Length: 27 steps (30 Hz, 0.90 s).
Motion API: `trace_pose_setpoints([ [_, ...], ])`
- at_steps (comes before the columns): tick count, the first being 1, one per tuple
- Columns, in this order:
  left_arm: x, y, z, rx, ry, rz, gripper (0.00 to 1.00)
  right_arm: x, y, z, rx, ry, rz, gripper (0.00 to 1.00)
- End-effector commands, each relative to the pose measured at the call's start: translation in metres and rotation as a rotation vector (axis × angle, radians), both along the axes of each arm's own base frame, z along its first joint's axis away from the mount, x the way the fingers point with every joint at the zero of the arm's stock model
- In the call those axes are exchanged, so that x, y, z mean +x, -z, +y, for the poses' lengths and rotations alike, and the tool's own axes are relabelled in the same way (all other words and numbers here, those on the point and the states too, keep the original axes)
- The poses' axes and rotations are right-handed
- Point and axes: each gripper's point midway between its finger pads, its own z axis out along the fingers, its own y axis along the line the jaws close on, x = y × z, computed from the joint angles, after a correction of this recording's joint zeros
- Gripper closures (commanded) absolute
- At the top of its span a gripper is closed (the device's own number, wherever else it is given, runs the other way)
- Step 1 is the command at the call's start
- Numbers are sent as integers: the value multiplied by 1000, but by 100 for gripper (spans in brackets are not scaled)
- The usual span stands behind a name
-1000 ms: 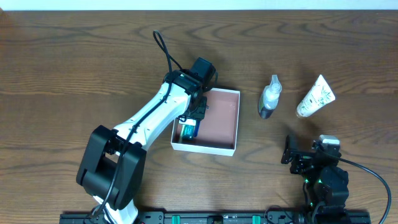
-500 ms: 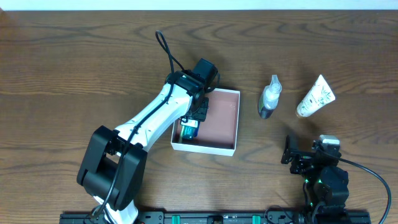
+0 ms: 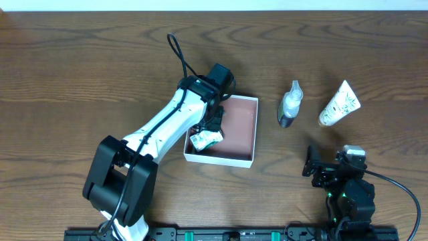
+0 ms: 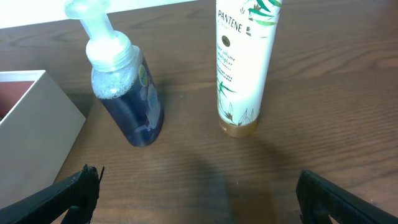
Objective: Pack container
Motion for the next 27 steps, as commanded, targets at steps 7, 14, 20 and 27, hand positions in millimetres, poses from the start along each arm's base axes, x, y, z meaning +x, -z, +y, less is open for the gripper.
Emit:
trace_pose_setpoints([
  [7,12,-120,-13,-177,10,-224,46,0,0,-2,7,12,-4,1],
  [14,11,-189,62,-93,-135,-451,37,0,0,-2,7,12,-4,1],
  [20,0,-227,157,-20,-386,-565,23,0,0,-2,7,12,-4,1],
  [27,-17,-248,226,20,-602,-637,2,0,0,-2,7,13,-4,1],
])
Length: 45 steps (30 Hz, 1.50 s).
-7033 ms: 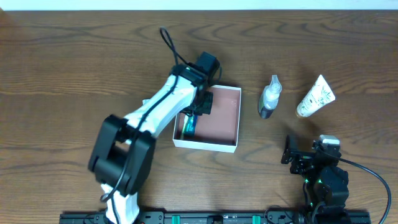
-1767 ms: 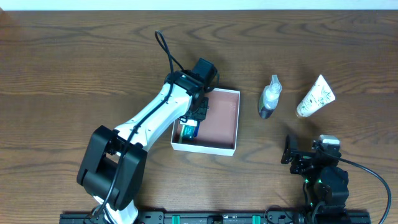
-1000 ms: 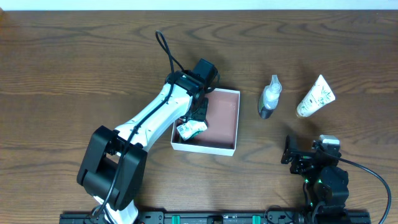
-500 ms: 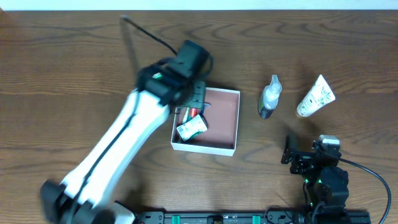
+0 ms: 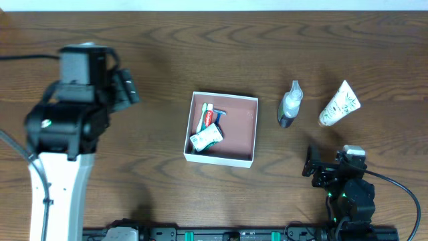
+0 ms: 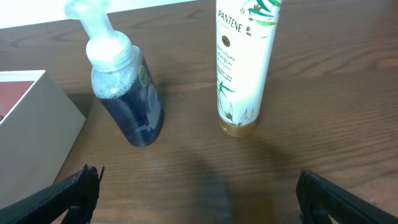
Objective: Pack container
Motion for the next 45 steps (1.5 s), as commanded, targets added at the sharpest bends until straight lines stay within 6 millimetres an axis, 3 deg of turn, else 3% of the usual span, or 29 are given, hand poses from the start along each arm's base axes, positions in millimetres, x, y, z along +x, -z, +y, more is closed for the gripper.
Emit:
trace_pose_setpoints([
  [1,-8,-10,23,18,-73,-26,2,0,0,-2,7,13,-4,1],
  [4,-11,-9,30,19,-97,-21,2,2,-6,12,131,-26,-29,1],
  [7,-13,-7,31,20,-103,-6,2,-1,-7,38,362,-97,1,1],
  [10,-14,-7,31,20,-102,-4,2,-2,-15,53,426,-171,-9,1],
  [13,-14,-6,31,20,-102,-4,2,1,-49,66,366,-298,-135,1],
  [19,-14,-7,31,20,-103,-5,2,3,-129,59,277,-299,-276,1],
  [24,-14,-6,31,20,-102,-4,2,21,-173,50,194,-245,-158,1],
  [29,-14,-7,31,20,-102,-4,2,48,-211,57,81,-306,61,1],
  [32,-14,-6,31,20,-102,-4,2,56,-219,61,63,-330,185,1],
  [34,-14,-7,31,20,-102,-4,2,68,-218,50,-45,-315,237,1],
  [39,-14,-7,31,20,-102,-4,2,102,-217,22,-18,-192,293,1],
  [45,-14,-7,31,20,-102,-4,2,138,-189,-23,-34,-102,395,1],
])
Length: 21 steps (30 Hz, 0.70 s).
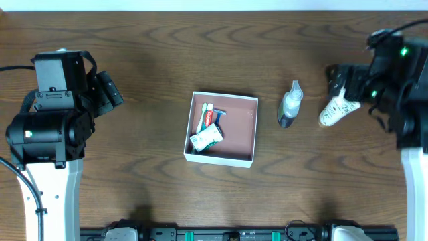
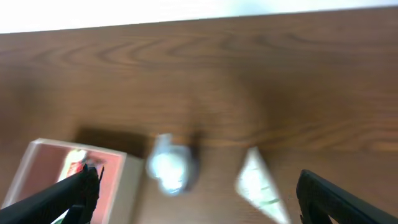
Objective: Pack container
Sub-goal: 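Reach right gripper to the white Pantene tube and grasp it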
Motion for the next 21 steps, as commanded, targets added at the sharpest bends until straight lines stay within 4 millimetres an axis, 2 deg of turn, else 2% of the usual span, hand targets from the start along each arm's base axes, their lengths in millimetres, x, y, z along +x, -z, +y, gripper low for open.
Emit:
trace_pose_setpoints([
  [1,-1,-3,4,16,-12,-4,2,15,17,-24,-65,5,54,1],
  [7,-1,-3,4,16,-12,-4,2,25,60,-47,-165,45,200,1],
  [13,-1,-3,4,16,-12,-4,2,21,96,-41,-152,-23,337,13],
  [16,-1,-3,4,16,-12,-4,2,14,108,-40,-154,-43,395,16],
  [21,-1,-3,4,16,-12,-5,2,2,124,-39,-139,-52,489,27],
])
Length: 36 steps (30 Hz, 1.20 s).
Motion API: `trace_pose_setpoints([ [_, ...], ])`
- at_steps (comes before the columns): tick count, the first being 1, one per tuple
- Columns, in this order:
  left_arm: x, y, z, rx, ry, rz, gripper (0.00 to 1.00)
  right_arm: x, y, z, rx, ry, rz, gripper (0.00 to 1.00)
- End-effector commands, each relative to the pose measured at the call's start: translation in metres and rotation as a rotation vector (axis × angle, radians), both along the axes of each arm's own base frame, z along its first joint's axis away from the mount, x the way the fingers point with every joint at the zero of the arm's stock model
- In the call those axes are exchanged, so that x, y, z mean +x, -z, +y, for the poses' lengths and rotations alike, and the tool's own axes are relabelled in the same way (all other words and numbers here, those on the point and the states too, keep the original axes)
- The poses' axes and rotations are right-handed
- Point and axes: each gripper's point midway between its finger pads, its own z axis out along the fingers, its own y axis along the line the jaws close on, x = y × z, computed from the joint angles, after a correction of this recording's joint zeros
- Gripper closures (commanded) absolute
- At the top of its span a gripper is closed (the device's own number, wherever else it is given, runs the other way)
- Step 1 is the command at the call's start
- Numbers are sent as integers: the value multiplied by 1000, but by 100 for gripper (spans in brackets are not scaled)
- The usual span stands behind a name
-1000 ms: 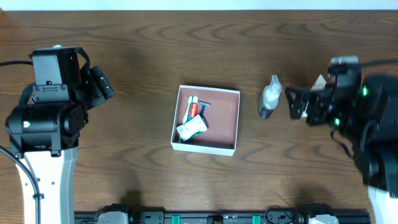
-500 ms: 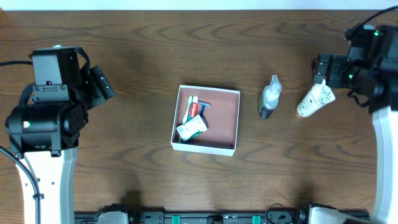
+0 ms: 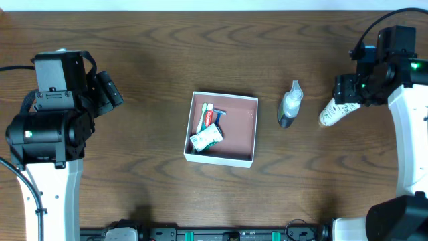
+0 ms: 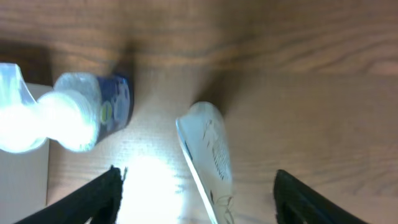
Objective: Pack container
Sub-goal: 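Reach right gripper to the white Pantene tube and grasp it, then carry the Pantene tube with the right gripper over the box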
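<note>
A white box with a dark red floor sits mid-table and holds a toothpaste tube, a razor and a small packet. To its right stand a blue pump bottle and a white Pantene tube. My right gripper hangs open right over the tube, a finger on either side of it, not touching. Far left, my left gripper is raised high, and whether its fingers are apart is unclear.
The brown wooden table runs to a pale back edge. The pump bottle stands between the box and the tube, close to the right gripper's left finger.
My right gripper has dropped closer over the Pantene tube, which now fills the space between its open fingers. The left arm and the box contents have not moved.
At first my left gripper was down in the box at the packet and the right rested open at the front edge. The left arm then stood raised at the far left, the items lying in the box. The right gripper then rose over the bottles and now straddles the tube.
</note>
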Motion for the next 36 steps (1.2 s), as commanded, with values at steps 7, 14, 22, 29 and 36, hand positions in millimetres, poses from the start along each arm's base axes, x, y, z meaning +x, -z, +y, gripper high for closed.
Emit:
trace_pose_setpoints([
  [7,-1,-3,4,16,-12,-5,2,3,5,-5,-22,-6,16,45],
  [14,-1,-3,4,15,-12,-5,2,-7,21,-18,-70,98,65,68],
  [22,-1,-3,4,16,-12,-5,2,-7,-3,-27,-52,331,-28,99],
  [29,-1,-3,4,16,-12,-5,2,-19,-114,2,-8,286,-358,98],
  [36,-1,-3,4,16,-12,-5,2,-73,-200,88,179,35,-589,99],
])
